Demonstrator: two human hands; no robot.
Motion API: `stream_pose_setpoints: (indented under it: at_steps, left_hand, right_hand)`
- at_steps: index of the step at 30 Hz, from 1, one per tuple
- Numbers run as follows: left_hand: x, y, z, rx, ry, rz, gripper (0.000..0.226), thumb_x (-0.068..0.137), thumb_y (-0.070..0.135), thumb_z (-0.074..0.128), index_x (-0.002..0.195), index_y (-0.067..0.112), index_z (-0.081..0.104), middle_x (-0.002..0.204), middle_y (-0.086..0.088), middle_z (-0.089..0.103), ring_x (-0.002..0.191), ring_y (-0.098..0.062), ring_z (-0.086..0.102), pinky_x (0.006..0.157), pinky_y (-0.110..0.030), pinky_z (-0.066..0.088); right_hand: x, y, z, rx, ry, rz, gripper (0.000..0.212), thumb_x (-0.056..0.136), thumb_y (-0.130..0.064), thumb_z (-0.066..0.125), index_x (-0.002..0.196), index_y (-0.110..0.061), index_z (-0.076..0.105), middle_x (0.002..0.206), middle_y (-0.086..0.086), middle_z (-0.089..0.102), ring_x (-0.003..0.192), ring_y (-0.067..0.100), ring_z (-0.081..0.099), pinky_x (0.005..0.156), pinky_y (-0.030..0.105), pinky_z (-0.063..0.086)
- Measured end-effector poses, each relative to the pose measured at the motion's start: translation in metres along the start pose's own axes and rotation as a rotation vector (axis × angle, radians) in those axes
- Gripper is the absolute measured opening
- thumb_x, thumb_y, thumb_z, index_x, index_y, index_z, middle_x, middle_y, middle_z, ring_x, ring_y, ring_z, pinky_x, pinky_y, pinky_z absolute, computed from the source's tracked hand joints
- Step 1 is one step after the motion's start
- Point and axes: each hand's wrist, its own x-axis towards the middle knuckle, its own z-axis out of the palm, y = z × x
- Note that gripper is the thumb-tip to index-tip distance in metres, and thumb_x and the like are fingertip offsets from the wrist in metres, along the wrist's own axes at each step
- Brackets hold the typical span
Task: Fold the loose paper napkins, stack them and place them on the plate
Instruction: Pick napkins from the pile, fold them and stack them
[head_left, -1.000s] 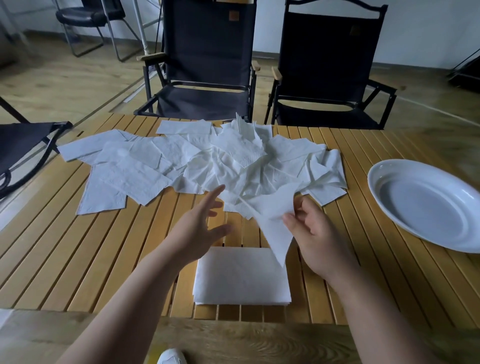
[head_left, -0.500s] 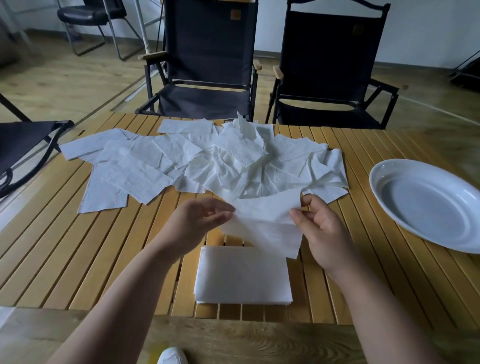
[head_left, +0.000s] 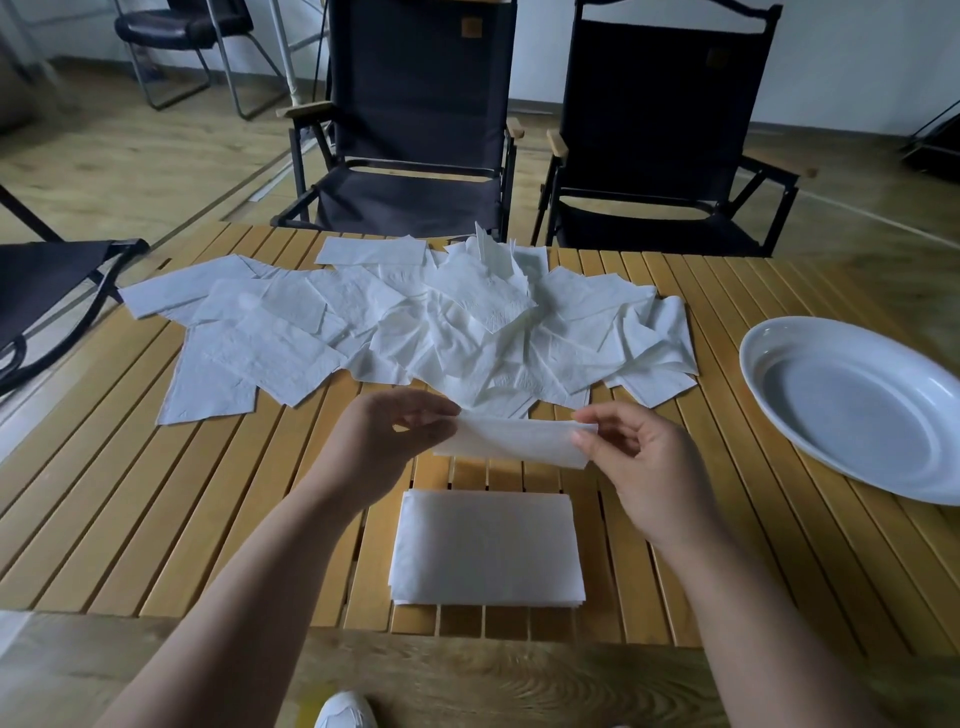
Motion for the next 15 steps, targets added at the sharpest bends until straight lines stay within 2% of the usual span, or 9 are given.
stream_pose_setpoints:
  at_steps: [2, 4, 6, 9, 11, 12, 15]
  left_hand:
    - [-0.001, 0.003, -0.001, 0.056, 0.019, 0.014, 0.011, 0.085, 0.023, 0.076, 0.090, 0.033, 0.077, 0.088, 0.009, 0.071, 0.082, -0.001, 0.060, 0.073, -0.012, 0.045]
    - [0.000, 0.005, -0.002, 0.101, 0.022, 0.025, 0.009, 0.085, 0.025, 0.076, 0.086, 0.034, 0.075, 0.090, 0.010, 0.065, 0.082, -0.002, 0.055, 0.068, -0.010, 0.040]
    - [0.000, 0.007, -0.004, 0.100, 0.015, 0.018, 0.009, 0.084, 0.027, 0.076, 0.086, 0.035, 0.074, 0.097, 0.012, 0.061, 0.087, -0.001, 0.055, 0.072, -0.013, 0.040]
    - [-0.001, 0.012, -0.011, 0.054, -0.017, 0.018, 0.009, 0.085, 0.026, 0.075, 0.088, 0.034, 0.073, 0.108, 0.020, 0.065, 0.097, 0.004, 0.062, 0.078, -0.012, 0.045]
    - [-0.004, 0.017, -0.016, 0.053, -0.057, 0.016, 0.010, 0.087, 0.025, 0.073, 0.091, 0.033, 0.073, 0.098, 0.020, 0.071, 0.094, 0.008, 0.064, 0.078, -0.012, 0.049]
    - [-0.005, 0.019, -0.018, 0.043, -0.082, 0.009, 0.011, 0.087, 0.023, 0.073, 0.090, 0.033, 0.073, 0.091, 0.018, 0.073, 0.090, 0.005, 0.067, 0.076, -0.013, 0.052]
    - [-0.006, 0.021, -0.025, 0.005, -0.159, -0.077, 0.008, 0.088, 0.018, 0.073, 0.087, 0.026, 0.074, 0.081, 0.003, 0.075, 0.077, -0.015, 0.072, 0.076, -0.026, 0.059]
  right_hand:
    - [0.000, 0.000, 0.001, -0.050, 0.032, -0.032, 0.011, 0.088, -0.018, 0.074, 0.094, -0.026, 0.075, 0.086, -0.013, 0.073, 0.085, 0.000, 0.066, 0.073, 0.013, 0.055]
    - [0.001, 0.001, 0.001, -0.115, 0.062, -0.069, 0.007, 0.088, -0.020, 0.074, 0.091, -0.026, 0.075, 0.086, -0.013, 0.070, 0.083, 0.004, 0.064, 0.070, 0.017, 0.054]
    - [0.003, 0.000, 0.001, -0.150, 0.082, -0.122, 0.004, 0.088, -0.021, 0.074, 0.091, -0.024, 0.074, 0.094, -0.015, 0.066, 0.091, 0.004, 0.061, 0.071, 0.017, 0.053]
    - [0.003, -0.003, -0.001, -0.129, 0.072, -0.173, 0.004, 0.089, -0.021, 0.071, 0.092, -0.022, 0.072, 0.103, -0.017, 0.067, 0.102, 0.002, 0.062, 0.081, 0.016, 0.051]
    - [0.001, -0.007, -0.002, -0.073, 0.050, -0.148, 0.005, 0.090, -0.020, 0.071, 0.093, -0.024, 0.072, 0.094, -0.017, 0.072, 0.095, 0.000, 0.066, 0.078, 0.011, 0.051]
    - [-0.001, -0.009, -0.003, -0.031, 0.035, -0.124, 0.005, 0.090, -0.019, 0.071, 0.092, -0.024, 0.072, 0.089, -0.015, 0.073, 0.089, -0.001, 0.068, 0.074, 0.010, 0.051]
    - [-0.002, -0.014, -0.004, 0.052, 0.008, -0.047, 0.005, 0.090, -0.019, 0.071, 0.090, -0.024, 0.072, 0.080, -0.010, 0.075, 0.063, 0.000, 0.065, 0.055, 0.014, 0.050]
